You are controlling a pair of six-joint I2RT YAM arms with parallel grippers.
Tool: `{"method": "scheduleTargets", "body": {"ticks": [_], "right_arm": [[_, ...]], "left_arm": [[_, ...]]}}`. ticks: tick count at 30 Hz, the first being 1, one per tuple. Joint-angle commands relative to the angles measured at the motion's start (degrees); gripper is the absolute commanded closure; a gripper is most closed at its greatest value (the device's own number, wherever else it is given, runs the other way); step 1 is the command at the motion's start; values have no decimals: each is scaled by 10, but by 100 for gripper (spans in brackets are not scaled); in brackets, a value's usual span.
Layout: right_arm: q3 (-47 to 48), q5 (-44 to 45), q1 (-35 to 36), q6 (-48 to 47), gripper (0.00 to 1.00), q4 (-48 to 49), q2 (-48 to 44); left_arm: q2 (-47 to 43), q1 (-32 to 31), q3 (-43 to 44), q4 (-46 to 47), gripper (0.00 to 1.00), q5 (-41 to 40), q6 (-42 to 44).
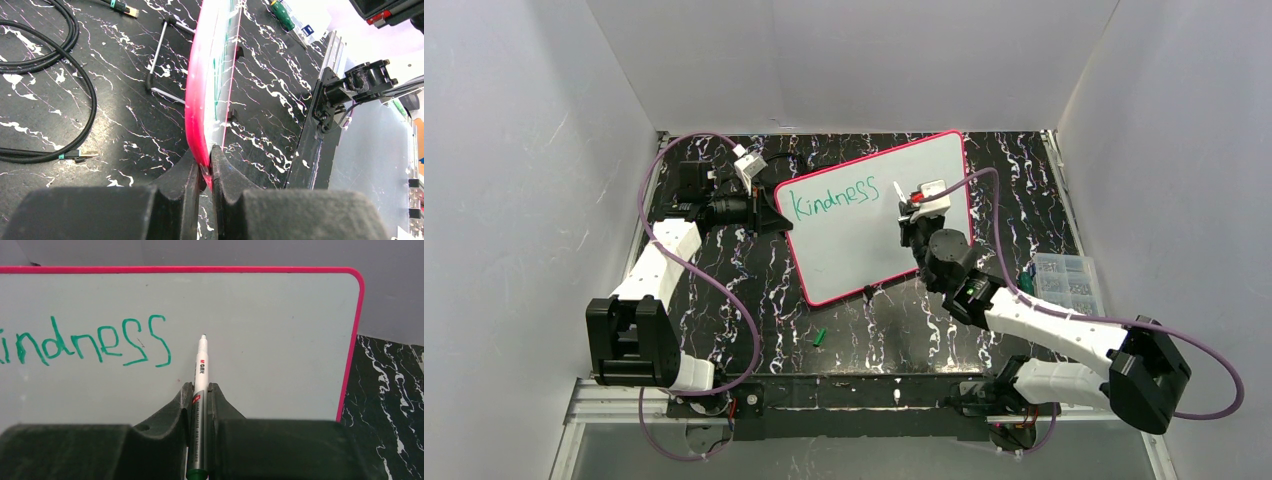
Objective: Write a sentence on the whiteboard
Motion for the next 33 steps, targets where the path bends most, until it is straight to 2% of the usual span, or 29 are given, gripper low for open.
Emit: {"method": "scheduleTargets", "body": {"ticks": [1,10,22,33], "right_arm": [[33,-36,-24,-15,99,33,6],[57,-74,-60,-26,99,56,35],[76,-81,-81,-44,99,70,65],[11,-81,-81,18,99,24,24]], "left_arm": [[-20,-2,12,-7,100,-32,37],[-19,-3,13,-10,100,-34,39],[-17,-3,13,-12,100,-35,41],[-16,-3,15,-13,100,-34,41]]}}
